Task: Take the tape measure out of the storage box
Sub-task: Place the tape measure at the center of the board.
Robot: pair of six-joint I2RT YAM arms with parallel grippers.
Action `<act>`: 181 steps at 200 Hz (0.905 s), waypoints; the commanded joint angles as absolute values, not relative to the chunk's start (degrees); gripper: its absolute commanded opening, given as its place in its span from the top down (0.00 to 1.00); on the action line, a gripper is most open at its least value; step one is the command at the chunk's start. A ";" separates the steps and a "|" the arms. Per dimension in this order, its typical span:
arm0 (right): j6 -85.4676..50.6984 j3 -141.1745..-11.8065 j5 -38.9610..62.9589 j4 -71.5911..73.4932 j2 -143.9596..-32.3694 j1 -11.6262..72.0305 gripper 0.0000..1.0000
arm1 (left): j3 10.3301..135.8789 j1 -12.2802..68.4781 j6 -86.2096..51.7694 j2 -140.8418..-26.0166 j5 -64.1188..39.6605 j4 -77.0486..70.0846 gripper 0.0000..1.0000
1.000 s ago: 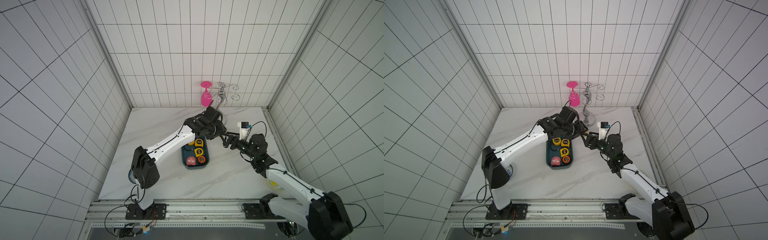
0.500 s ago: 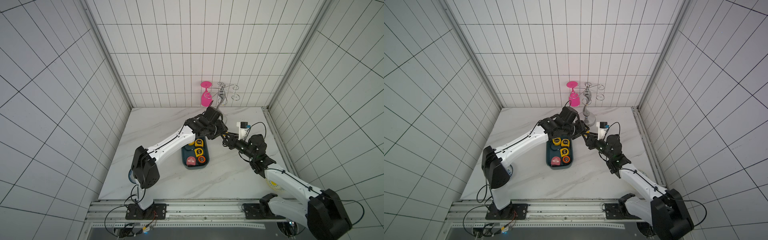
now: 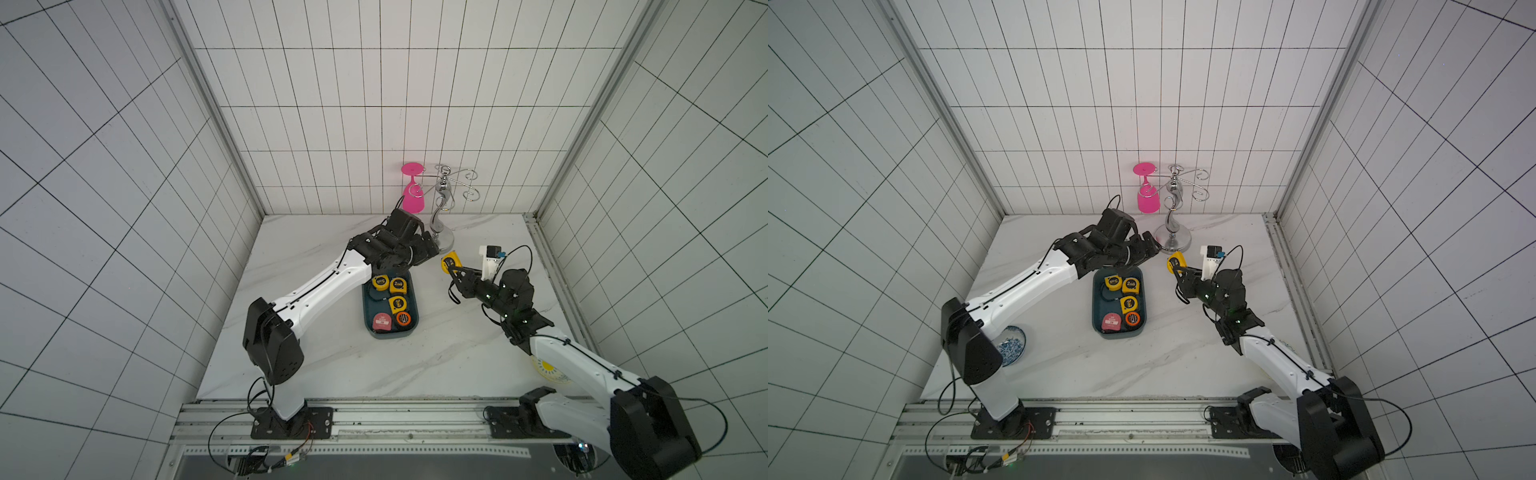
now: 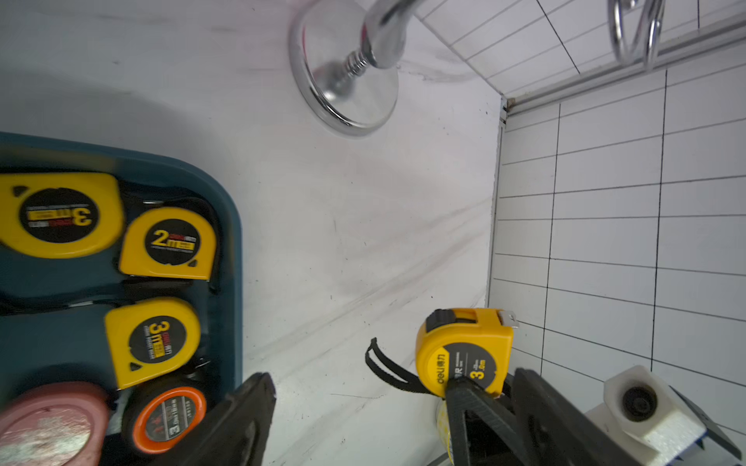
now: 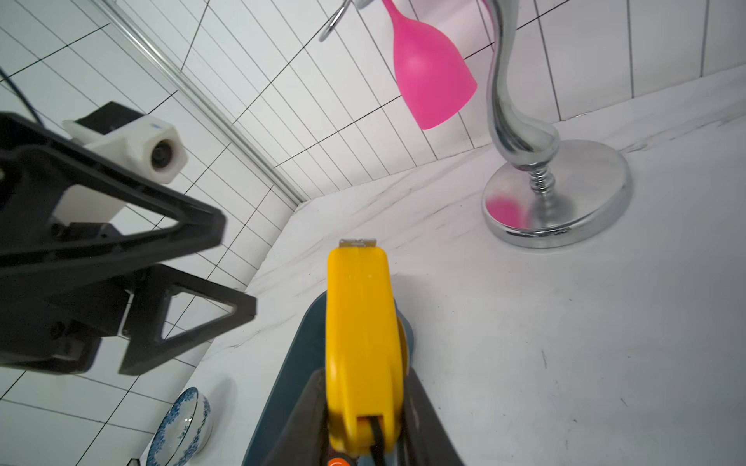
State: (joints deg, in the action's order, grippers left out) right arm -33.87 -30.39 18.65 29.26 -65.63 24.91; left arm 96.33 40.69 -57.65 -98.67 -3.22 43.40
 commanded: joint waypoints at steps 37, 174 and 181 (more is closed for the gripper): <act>-39.24 -31.89 22.13 29.42 -74.65 15.97 0.89 | 89.65 37.02 -49.91 -92.49 6.81 48.10 0.02; -47.81 -41.38 35.05 32.25 -102.24 3.89 0.90 | 79.20 33.24 -46.23 -87.19 6.66 47.64 0.02; -47.65 -41.69 35.19 31.56 -102.47 3.71 0.89 | 79.23 33.15 -46.23 -87.32 6.32 47.64 0.02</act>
State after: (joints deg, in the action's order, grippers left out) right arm -46.85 -39.05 32.42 30.61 -101.49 4.75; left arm 79.90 33.74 -47.13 -88.29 6.79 47.81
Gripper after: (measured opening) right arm 0.264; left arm 0.980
